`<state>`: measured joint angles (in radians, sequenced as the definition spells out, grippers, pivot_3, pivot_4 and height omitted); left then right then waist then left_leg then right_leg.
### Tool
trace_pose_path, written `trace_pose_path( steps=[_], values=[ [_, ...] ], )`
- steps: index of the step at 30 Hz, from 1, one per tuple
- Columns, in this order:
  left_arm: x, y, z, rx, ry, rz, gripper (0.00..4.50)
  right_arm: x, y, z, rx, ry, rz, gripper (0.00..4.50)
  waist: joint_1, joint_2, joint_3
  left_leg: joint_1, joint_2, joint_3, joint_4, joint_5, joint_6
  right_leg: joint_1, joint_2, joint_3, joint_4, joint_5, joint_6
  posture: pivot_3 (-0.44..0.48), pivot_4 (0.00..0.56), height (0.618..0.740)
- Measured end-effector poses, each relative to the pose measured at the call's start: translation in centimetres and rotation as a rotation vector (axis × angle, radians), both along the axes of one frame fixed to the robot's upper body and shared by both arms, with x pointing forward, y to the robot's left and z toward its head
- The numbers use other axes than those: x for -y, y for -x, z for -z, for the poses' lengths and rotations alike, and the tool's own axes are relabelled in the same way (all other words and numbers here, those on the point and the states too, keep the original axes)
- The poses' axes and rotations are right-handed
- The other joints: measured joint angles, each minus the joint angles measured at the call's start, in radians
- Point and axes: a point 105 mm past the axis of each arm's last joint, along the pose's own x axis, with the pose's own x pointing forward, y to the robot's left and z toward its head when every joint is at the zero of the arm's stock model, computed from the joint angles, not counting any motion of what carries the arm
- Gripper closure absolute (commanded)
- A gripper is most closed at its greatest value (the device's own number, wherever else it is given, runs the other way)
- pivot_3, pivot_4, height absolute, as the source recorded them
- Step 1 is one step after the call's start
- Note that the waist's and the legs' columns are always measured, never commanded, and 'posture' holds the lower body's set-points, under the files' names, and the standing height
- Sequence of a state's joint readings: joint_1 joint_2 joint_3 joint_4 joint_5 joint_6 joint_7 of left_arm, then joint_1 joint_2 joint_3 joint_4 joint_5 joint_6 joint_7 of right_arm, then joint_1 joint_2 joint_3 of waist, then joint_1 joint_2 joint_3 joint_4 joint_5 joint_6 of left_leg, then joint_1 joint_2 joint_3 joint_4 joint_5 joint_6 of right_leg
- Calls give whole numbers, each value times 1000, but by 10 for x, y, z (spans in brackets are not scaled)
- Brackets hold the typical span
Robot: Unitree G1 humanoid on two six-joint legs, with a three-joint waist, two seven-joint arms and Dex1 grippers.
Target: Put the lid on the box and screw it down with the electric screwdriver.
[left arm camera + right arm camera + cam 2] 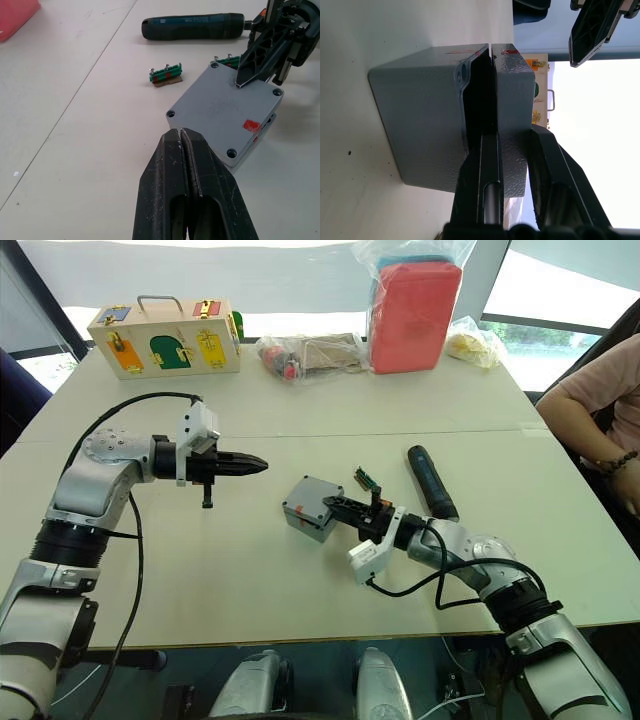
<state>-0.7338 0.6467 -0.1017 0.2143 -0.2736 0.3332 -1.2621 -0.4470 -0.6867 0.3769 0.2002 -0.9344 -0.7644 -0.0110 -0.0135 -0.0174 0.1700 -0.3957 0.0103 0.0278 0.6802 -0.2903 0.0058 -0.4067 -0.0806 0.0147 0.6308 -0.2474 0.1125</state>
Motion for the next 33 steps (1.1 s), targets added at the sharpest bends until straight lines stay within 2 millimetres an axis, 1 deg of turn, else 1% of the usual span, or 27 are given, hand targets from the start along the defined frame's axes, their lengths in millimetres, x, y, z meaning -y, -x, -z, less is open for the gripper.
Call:
trace_pose_path(
  steps=[13, 14, 18, 22, 26, 33],
  values=[
    [3, 0, 0, 4, 8, 5, 4500, 0, 2, 3, 29, -4, 6, 4329, 0, 0, 0, 0, 0, 0, 0, 0, 0, 0, 0, 0, 0, 0, 0, 0, 150, 730],
    [5, 0, 0, 6, 12, 10, 4500, 0, 2, 3, 31, -4, 8, 4329, 1, 0, 0, 0, 0, 0, 0, 0, 0, 0, 0, 0, 0, 0, 0, 0, 150, 730],
    [22, 5, 1, 20, 19, 68, 4500, 1, 3, 5, 42, -8, 11, 4329, 2, 0, 0, 0, 0, 0, 0, 0, 0, 0, 0, 0, 0, 0, 0, 0, 150, 730],
    [42, 11, 9, 9, 26, 123, 4500, 1, 3, 6, 45, -15, 10, 4329, 1, 0, 0, 0, 0, 0, 0, 0, 0, 0, 0, 0, 0, 0, 0, 0, 150, 730],
    [57, 14, 24, -1, 5, 156, 4500, 1, 3, 6, 42, -18, 14, 4329, 3, 0, 0, 0, -1, 0, 0, 0, 0, 0, 0, 0, 0, 0, 0, 0, 150, 730],
    [62, 12, 45, -18, -43, 165, 4500, 0, 4, 5, 15, -25, 26, 4329, 1, 0, 0, 0, -1, 0, 0, 0, 0, 0, 0, 0, 0, 0, 0, 0, 150, 730]
  ],
)
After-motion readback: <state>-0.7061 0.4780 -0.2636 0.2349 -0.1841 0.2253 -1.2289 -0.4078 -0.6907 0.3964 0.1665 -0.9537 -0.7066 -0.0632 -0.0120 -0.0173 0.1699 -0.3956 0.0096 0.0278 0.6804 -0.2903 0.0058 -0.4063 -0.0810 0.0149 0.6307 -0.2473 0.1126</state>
